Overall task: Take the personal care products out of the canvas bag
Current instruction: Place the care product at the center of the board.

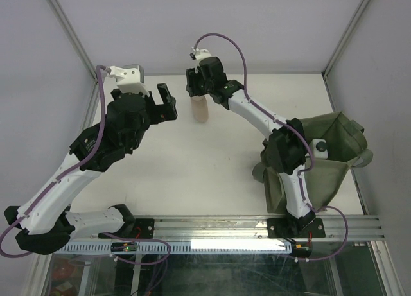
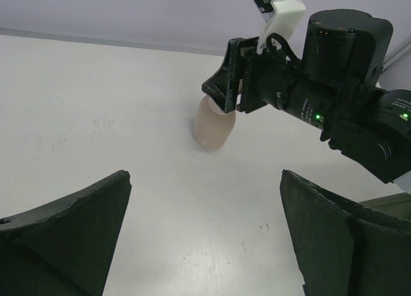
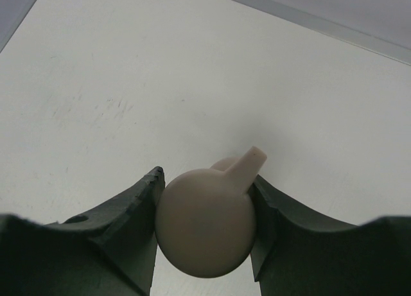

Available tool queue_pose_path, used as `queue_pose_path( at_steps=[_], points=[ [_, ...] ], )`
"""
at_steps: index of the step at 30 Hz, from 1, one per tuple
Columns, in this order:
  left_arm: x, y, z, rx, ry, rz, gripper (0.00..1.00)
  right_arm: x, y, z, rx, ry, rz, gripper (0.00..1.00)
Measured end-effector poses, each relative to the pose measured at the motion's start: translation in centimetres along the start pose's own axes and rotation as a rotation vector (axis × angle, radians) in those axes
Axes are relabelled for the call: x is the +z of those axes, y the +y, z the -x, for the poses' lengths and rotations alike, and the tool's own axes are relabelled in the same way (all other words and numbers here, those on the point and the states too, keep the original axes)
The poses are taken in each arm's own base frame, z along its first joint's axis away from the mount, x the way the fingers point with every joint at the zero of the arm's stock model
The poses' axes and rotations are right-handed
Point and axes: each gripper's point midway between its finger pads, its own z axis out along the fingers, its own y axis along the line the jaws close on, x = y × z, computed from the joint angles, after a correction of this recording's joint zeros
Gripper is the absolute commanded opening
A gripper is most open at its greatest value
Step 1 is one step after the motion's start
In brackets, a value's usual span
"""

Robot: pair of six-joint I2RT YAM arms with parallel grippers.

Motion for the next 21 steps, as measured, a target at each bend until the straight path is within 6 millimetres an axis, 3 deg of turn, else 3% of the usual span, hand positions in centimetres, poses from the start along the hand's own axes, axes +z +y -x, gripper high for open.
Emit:
queue_pose_path(
  at_steps=[6,12,17,18,19,21],
  points=[
    [0.2,0.5,0.2,0.006,-0.001,0.01,0.99,0.4,-0.7,0.4,0.007,-0.027,-0.007,0.0],
    [0.3,0.4,0.1,0.004,0.005,-0.001,0.99,0.9,-1.2,-0.9,0.006,-0.009,-0.014,0.0],
    [0.3,0.2,0.0,0.003,0.009,-0.008,0.99,1.1,-1.2,-0.7,0.006,-0.027,-0.011,0.0],
    [0.3,0.2,0.0,0.003,0.01,-0.01,0.99,1.1,-1.1,-0.8,0.006,-0.026,-0.011,0.51],
    [0.2,0.1,0.0,0.003,0.012,-0.015,0.99,1.1,-1.1,-0.8,0.006,-0.024,-0.011,0.71],
    [0.2,0.0,-0.1,0.002,0.016,-0.023,0.99,1.0,-1.2,-0.9,-0.008,-0.015,-0.009,0.79]
  ],
)
